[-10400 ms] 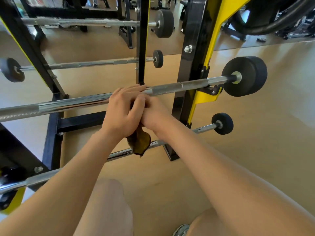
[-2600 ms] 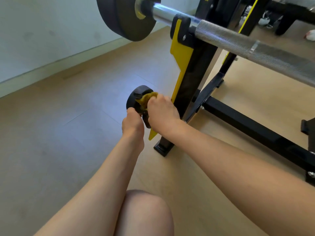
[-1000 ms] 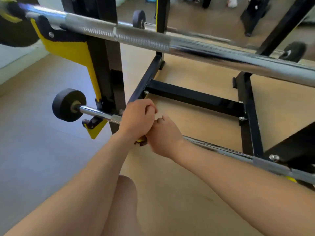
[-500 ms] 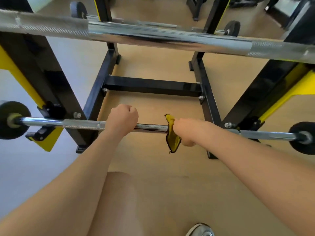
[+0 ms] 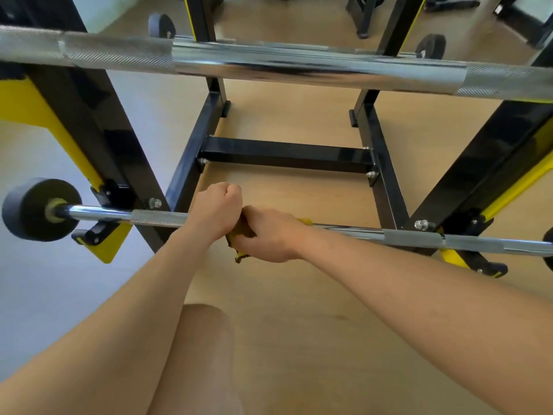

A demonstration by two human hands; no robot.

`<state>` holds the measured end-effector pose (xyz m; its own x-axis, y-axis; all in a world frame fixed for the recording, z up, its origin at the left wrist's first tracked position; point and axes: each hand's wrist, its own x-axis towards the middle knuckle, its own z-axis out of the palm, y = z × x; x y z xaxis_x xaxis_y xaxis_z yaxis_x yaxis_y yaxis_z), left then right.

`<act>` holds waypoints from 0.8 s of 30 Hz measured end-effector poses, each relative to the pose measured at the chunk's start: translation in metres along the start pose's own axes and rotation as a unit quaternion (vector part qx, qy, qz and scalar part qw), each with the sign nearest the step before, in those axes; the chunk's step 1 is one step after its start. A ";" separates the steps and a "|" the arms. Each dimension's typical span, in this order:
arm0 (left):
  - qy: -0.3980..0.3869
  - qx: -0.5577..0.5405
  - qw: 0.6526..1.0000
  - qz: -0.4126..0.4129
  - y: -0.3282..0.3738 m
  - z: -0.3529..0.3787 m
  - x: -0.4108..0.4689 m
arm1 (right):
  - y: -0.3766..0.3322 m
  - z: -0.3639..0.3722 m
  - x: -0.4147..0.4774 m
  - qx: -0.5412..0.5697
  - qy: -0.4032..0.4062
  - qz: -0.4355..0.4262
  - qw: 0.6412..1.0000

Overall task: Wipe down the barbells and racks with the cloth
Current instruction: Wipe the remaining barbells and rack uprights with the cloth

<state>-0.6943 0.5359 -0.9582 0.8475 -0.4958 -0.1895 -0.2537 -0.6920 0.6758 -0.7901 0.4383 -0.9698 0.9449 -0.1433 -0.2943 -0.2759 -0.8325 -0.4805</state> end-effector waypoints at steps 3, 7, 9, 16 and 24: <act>0.026 -0.016 0.999 -0.020 -0.002 0.004 0.003 | 0.005 0.012 0.001 -0.177 0.055 0.011 0.983; 0.042 -0.015 0.999 -0.024 -0.002 0.012 0.008 | -0.003 0.005 0.011 -0.310 0.051 0.013 0.949; 0.020 -0.019 0.999 -0.024 -0.001 0.015 0.009 | -0.009 0.003 0.013 -0.388 0.041 -0.014 0.921; -0.047 0.006 0.999 0.012 -0.004 0.022 0.013 | -0.004 0.034 0.014 -0.430 0.090 -0.103 0.893; 0.074 -0.036 0.997 0.007 0.009 0.036 0.009 | 0.015 0.004 0.021 -0.248 -0.010 -0.017 0.969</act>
<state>-0.7056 0.5061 -0.9792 0.9050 -0.4186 -0.0755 -0.2368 -0.6433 0.7281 -0.7750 0.4249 -0.9862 0.9469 -0.1055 -0.3037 -0.1219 -0.9919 -0.0354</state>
